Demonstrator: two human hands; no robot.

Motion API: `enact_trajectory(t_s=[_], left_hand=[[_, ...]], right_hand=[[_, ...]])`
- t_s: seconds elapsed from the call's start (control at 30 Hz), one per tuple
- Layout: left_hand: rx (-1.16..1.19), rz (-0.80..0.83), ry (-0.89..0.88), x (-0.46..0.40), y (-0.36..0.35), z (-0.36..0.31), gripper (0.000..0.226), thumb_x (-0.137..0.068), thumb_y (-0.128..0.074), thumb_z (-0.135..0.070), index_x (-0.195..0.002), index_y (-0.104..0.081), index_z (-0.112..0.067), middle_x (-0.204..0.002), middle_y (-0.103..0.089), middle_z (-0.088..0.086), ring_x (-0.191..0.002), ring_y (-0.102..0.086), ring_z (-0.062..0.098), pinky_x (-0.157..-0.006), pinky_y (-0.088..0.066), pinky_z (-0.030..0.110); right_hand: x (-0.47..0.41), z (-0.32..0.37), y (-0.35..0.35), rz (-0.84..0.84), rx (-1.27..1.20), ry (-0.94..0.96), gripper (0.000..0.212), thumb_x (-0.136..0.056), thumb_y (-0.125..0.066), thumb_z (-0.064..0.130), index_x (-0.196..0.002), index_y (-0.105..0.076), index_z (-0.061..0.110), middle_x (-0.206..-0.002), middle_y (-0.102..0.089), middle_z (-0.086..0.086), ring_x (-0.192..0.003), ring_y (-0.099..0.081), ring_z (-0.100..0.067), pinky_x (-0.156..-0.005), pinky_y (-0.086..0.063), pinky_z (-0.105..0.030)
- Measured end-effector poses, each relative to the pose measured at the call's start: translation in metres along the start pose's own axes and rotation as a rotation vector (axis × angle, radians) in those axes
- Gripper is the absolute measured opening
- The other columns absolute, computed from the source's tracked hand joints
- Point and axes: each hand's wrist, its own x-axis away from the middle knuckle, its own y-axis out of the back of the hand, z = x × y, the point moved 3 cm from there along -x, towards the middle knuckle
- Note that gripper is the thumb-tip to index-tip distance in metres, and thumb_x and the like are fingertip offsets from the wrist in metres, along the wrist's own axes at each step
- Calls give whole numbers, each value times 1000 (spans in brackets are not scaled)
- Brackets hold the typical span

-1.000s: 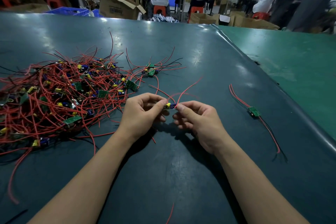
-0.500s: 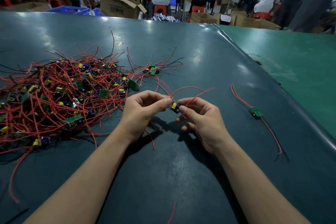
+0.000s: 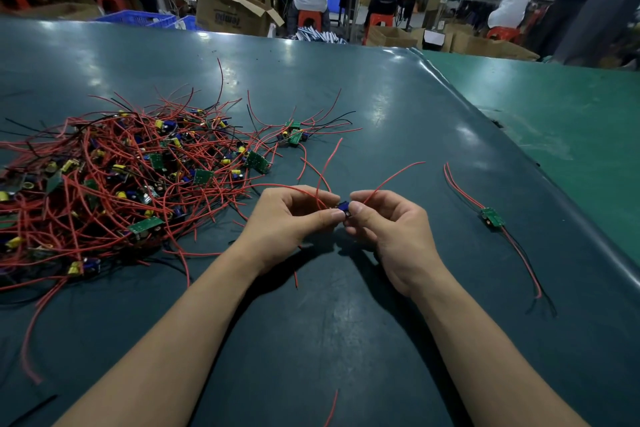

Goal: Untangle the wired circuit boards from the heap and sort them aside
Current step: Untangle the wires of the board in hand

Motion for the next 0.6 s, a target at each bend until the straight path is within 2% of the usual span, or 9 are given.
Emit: enact_trajectory(t_s=[0.1, 0.17, 0.27, 0.37, 0.47, 0.53, 0.57, 0.6], left_hand=[[12, -39, -7, 0, 2, -1, 19, -74, -79, -2, -92, -73, -4, -77, -74, 8, -67, -66, 13, -66, -55, 20], [68, -97, 3, 1, 2, -1, 21, -74, -79, -2, -94, -73, -6, -78, -75, 6, -67, -66, 12, -66, -56, 22], [30, -254, -54, 0, 4, -2, 6, -83, -74, -8, -85, -74, -14, -74, -75, 2, -63, -67, 12, -62, -56, 24], [-84, -401, -128, -1, 11, -2, 13, -90, -69, -13, -78, -72, -15, -65, -72, -2, -54, -63, 9, -53, -52, 23], [-241, -472, -192, 0, 16, -1, 12, -90, -68, -20, -79, -73, -18, -67, -72, -5, -60, -67, 12, -63, -57, 32], [-314, -507, -220, 1, 18, -1, 14, -89, -67, -26, -80, -73, -19, -68, -71, -6, -65, -68, 15, -69, -58, 39], [-337, -521, -233, 1, 19, -2, 14, -89, -67, -27, -79, -73, -18, -67, -71, -6, -64, -67, 16, -66, -58, 40], [-360, -531, -255, 1, 20, -3, 15, -90, -66, -26, -79, -72, -18, -67, -70, -5, -62, -66, 16, -62, -57, 38]], right_hand=[[3, -2, -4, 43, 27, -18, 11, -84, -68, -1, -93, -69, 5, -82, -73, -10, -73, -68, -20, -68, -57, -23], [3, 0, -6, 11, -10, -54, 11, -83, -68, -4, -90, -68, 4, -79, -73, -10, -71, -69, -19, -67, -57, -22], [-18, 12, -2, -145, -131, -83, 11, -82, -66, -9, -83, -65, 1, -71, -71, -8, -62, -68, -15, -60, -56, -19], [-61, 24, 4, -315, -165, -146, 9, -84, -67, -9, -86, -61, -3, -81, -66, -14, -65, -65, -18, -54, -55, -18], [-97, 27, 9, -414, -103, -311, 18, -88, -64, -5, -106, -60, -5, -91, -62, -12, -65, -61, -17, -53, -57, -19], [-109, 27, 4, -417, -46, -381, 4, -94, -54, 1, -94, -57, 2, -90, -56, -6, -62, -58, -14, -42, -48, -16], [-113, 28, -1, -461, 36, -376, 5, -93, -53, 2, -88, -55, 5, -87, -55, -4, -56, -60, -12, -37, -45, -18], [-116, 30, -6, -513, 173, -324, 4, -89, -56, 2, -92, -54, 5, -87, -55, -5, -50, -62, -14, -37, -46, -21]])
